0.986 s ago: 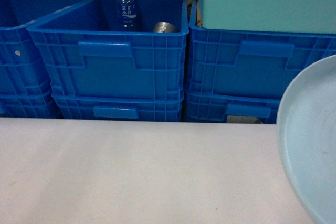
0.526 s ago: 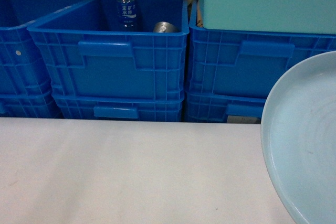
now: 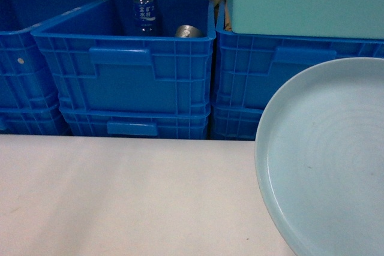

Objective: Place blue tray on left shelf second layer neatly

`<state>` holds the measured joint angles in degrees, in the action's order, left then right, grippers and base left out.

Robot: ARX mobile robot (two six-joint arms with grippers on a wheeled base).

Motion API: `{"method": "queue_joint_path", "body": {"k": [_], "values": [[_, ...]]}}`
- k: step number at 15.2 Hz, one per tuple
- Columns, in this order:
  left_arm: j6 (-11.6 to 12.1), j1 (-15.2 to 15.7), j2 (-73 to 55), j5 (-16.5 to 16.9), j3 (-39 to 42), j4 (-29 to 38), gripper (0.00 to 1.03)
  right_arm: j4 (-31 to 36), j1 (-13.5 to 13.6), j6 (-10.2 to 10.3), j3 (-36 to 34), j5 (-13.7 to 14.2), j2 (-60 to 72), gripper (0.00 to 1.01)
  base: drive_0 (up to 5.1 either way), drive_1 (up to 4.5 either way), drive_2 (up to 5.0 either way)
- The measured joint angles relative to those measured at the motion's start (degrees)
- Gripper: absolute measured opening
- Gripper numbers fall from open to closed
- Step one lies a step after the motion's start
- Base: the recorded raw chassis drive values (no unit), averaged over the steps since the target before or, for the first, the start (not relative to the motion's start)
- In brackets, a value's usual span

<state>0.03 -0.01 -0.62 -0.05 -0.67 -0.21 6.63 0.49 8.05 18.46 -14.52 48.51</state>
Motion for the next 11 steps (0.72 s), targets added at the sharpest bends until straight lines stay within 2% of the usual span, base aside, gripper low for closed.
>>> {"method": "queue_joint_path", "body": {"k": [2,5,11], "values": [[0.0,0.0,0.0,0.0,0.0,0.0,0.98,0.8,-0.1,0.1,0.0,0.0,0.2,0.02,0.0,0.0,0.0],[0.0,0.0,0.0,0.0,0.0,0.0,0.98,3.1,-1.7,0.1,-0.1,0.2,0.2,0.02,0.0,0.0,0.0],[0.0,0.0,0.0,0.0,0.0,0.0,0.98,3.2,-1.6,0.1,-0.1,0.2,0.2,0.02,0.0,0.0,0.0]]}}
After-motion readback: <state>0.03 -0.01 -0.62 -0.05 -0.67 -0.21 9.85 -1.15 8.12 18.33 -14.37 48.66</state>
